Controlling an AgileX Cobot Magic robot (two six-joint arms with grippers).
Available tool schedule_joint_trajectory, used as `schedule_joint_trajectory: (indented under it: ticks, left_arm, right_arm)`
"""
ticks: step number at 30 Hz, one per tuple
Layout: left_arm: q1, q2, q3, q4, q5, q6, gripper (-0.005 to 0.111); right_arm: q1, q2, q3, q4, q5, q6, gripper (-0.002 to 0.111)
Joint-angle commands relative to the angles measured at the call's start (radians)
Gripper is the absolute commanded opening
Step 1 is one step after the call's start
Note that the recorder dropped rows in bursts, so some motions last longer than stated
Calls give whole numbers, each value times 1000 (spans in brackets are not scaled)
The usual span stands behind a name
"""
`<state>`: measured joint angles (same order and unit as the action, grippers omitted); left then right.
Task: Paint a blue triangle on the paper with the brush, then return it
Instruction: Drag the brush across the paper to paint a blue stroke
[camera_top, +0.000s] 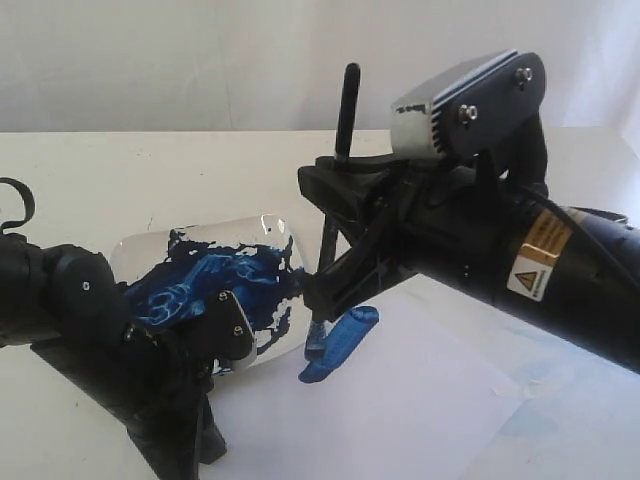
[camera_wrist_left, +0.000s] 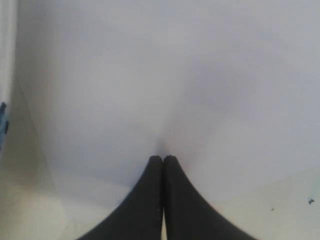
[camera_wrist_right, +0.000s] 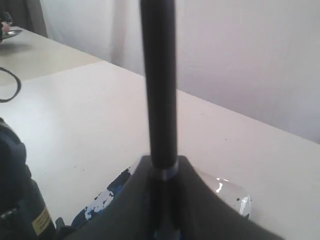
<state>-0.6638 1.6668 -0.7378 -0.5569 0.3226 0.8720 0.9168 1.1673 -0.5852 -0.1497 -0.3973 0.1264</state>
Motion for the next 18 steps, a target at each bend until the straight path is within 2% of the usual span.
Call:
schedule_joint_trajectory:
  ticks: [1,18]
  left_arm:
    - [-7,16,9,-3,15,-4,0]
    - [-7,16,9,-3,15,-4,0]
  right_arm:
    - [4,45,5,48,-53,-26,0]
    - [4,134,5,48,-84,-43,0]
